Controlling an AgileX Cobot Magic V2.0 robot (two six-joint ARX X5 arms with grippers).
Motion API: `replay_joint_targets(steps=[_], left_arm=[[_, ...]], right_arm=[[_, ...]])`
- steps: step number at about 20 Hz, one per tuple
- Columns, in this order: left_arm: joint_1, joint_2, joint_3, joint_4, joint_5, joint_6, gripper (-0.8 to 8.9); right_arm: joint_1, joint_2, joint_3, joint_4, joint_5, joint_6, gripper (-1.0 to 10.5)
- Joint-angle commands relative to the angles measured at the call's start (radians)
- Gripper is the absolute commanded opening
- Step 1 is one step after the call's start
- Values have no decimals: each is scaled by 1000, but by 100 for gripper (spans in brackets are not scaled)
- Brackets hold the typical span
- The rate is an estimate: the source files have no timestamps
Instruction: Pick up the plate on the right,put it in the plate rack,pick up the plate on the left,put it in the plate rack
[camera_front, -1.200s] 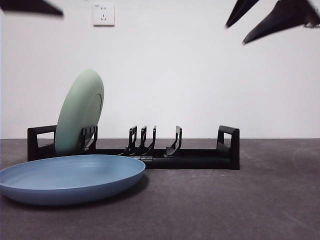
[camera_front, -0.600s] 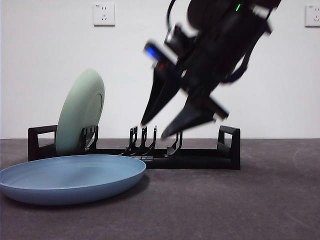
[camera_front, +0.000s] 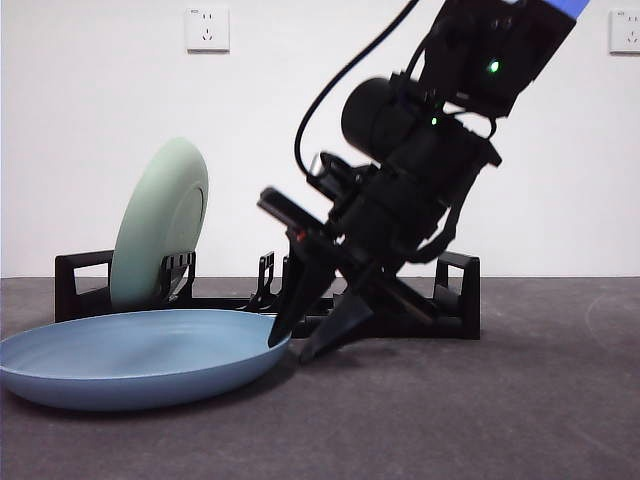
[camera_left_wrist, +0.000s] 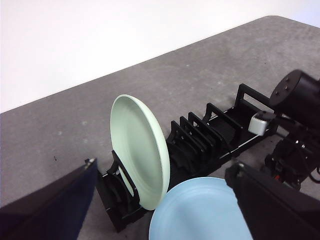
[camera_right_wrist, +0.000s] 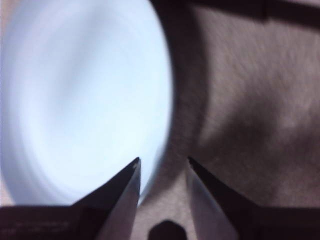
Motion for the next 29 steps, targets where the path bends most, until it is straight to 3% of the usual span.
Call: replay_joint_targets(steps=[1, 2, 8, 11, 14, 16, 21, 25, 27, 29], left_arm=[[-2, 0, 1, 2, -3, 12, 438], [-2, 2, 1, 0, -3, 12, 438], [-26, 35, 1, -5, 29, 12, 438], [-62, 69, 1, -5, 95, 13, 438], [-164, 104, 1, -6, 106, 92, 438], [-278, 115, 1, -1, 82, 133, 437], [-622, 185, 1, -8, -229, 191, 437], [-873, 356, 1, 26, -522, 300, 436], [-951, 467, 1, 81, -605, 367, 436], [-974, 560, 1, 144, -625, 405, 436]], right_arm=[[5, 21, 1, 2, 0, 23, 44], [8, 21, 1, 2, 4, 24, -18], [26, -83, 1, -55, 11, 31, -13], [17, -216, 1, -101, 107, -2, -12], [-29, -346, 7, -184, 201, -37, -13], [-80, -408, 9, -220, 217, -54, -13], [-202, -485, 32, -317, 208, -66, -12], [-235, -492, 72, -401, 208, -93, -12], [-236, -493, 74, -408, 208, -93, -12], [-236, -494, 74, -418, 208, -100, -12]])
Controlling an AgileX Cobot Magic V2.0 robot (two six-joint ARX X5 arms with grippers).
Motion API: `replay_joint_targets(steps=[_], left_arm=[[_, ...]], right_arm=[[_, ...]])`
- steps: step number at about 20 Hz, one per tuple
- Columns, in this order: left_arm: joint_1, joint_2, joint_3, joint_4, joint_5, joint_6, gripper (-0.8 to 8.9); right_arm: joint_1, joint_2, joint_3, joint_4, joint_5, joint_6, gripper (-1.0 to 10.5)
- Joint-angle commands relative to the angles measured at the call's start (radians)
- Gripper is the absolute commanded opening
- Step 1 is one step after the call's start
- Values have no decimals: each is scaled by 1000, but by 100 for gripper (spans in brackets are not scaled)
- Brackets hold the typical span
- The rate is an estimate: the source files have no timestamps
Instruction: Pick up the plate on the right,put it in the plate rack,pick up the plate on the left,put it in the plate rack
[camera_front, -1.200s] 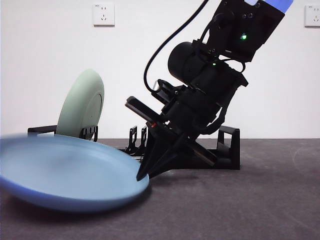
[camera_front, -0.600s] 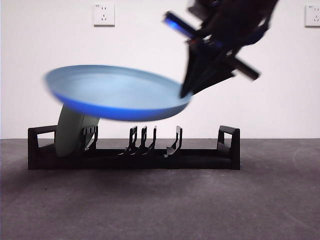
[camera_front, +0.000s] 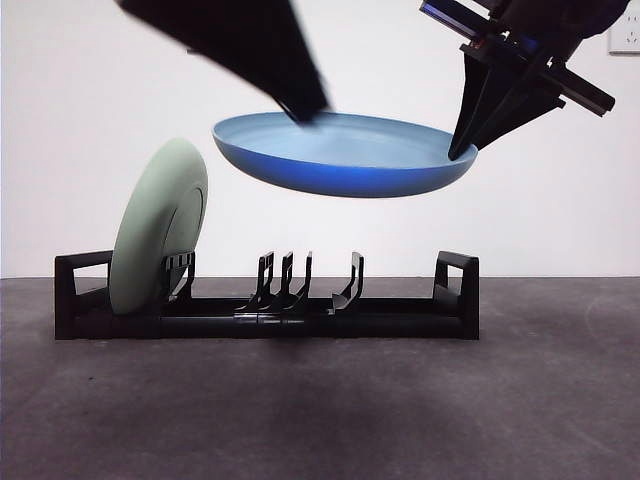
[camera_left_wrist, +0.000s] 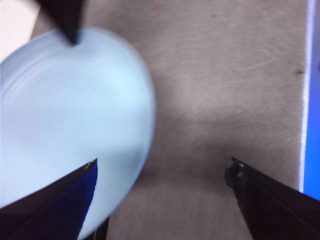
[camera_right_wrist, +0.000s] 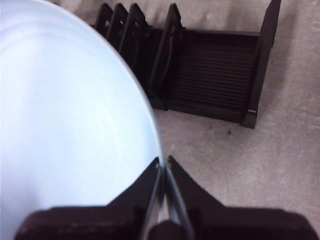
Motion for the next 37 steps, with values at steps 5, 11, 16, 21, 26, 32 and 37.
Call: replay_joint_targets(steps=[5, 11, 16, 21, 26, 32, 37], left_arm=[[21, 178, 1, 137, -28, 83, 436], [129, 184, 1, 187, 87, 83, 281], [157, 185, 1, 172, 116, 83, -16], [141, 185, 1, 175, 194, 86, -10], [129, 185, 1, 177, 309, 58, -10], [142, 185, 1, 327, 479, -267, -10], [282, 185, 1, 608, 576, -603, -10]], right_arm=[[0, -5, 5, -48, -5, -31, -12], [0, -12, 5, -61, -82, -38, -12], [-1, -16, 5, -61, -82, -38, -12], [-23, -18, 5, -61, -82, -39, -12], [-74, -72, 6, -57, -74, -46, 62], [-186, -228, 6, 32, 6, -45, 192], [-242, -353, 6, 109, 87, -26, 190]])
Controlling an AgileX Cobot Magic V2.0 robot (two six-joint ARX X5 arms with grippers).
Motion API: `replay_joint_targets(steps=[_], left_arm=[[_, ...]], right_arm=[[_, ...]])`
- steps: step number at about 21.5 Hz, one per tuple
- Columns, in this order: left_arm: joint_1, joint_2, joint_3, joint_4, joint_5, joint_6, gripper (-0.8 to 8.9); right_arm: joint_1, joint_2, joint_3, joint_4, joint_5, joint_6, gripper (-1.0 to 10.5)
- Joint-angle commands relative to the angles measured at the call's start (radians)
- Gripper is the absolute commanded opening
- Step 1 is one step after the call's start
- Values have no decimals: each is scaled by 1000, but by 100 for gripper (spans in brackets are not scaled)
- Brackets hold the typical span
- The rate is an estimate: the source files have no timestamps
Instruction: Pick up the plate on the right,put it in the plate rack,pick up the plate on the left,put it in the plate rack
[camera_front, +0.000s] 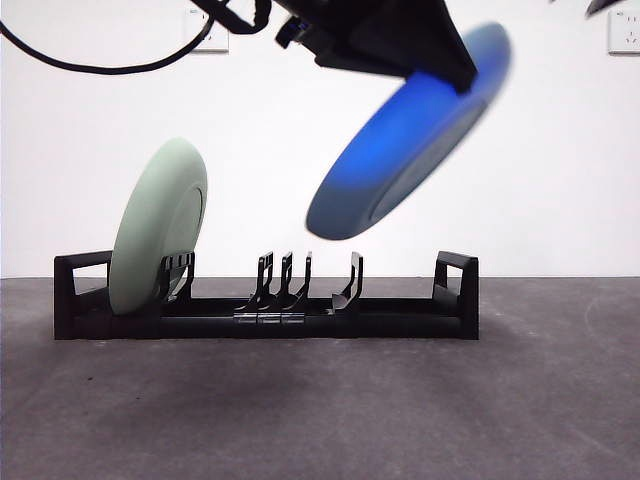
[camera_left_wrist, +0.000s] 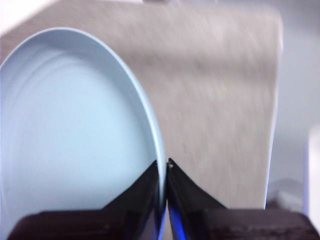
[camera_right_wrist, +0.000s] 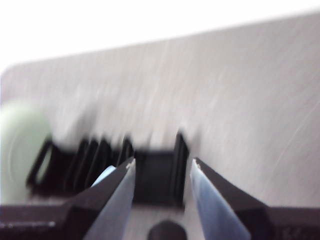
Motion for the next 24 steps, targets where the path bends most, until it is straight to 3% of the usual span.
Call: replay_joint_targets(steps=[1, 5, 9, 15, 19, 24], left_arm=[[85, 4, -6, 133, 103, -248, -10], [239, 5, -6, 330, 178, -459, -10], [319, 20, -3, 444, 197, -556, -10], [369, 85, 90, 435, 249, -569, -10], [372, 150, 182, 344, 241, -568, -10], [372, 238, 223, 338, 233, -568, -10]], right_arm=[[-13, -29, 0, 16, 6, 7, 189], [-20, -52, 0, 15, 2, 8, 189], [-19, -52, 0, 14, 2, 15, 189], [-19, -52, 0, 14, 2, 15, 189], [-19, -52, 0, 11, 2, 14, 189], [-19, -52, 0, 10, 2, 14, 189]])
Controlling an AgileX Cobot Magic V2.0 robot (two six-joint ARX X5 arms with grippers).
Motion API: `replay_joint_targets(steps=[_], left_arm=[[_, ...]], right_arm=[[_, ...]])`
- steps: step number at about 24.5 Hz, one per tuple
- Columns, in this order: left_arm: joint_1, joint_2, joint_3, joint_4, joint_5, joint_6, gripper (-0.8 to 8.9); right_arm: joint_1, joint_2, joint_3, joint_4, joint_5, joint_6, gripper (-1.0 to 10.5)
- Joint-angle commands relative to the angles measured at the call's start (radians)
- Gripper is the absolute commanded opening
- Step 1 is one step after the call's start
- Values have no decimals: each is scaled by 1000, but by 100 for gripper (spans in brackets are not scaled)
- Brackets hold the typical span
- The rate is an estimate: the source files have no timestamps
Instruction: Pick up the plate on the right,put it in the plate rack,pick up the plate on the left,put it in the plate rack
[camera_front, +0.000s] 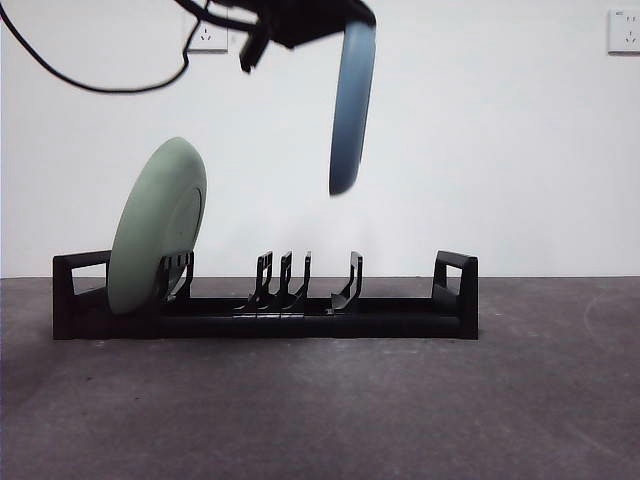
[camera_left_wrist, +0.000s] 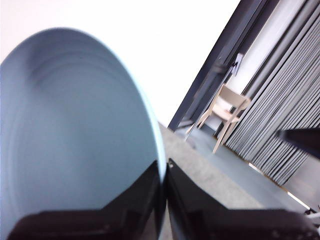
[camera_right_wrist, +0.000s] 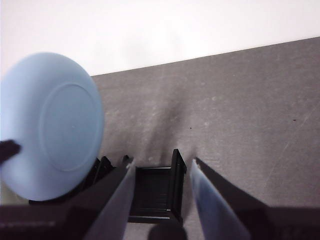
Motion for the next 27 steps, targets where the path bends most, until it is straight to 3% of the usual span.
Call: replay_joint_targets(steps=[1, 12, 19, 27], left_arm=[[2, 51, 1, 0, -17, -3, -10], [2, 155, 1, -69, -49, -2, -10], [2, 159, 1, -172, -122, -2, 5], [-7, 159, 1, -214, -84, -2, 323]], right_arm=[[0, -1, 0, 3, -1, 6, 189], [0, -1, 0, 1, 0, 6, 189], [0, -1, 0, 0, 0, 6, 189], [0, -1, 0, -2, -1, 6, 189]])
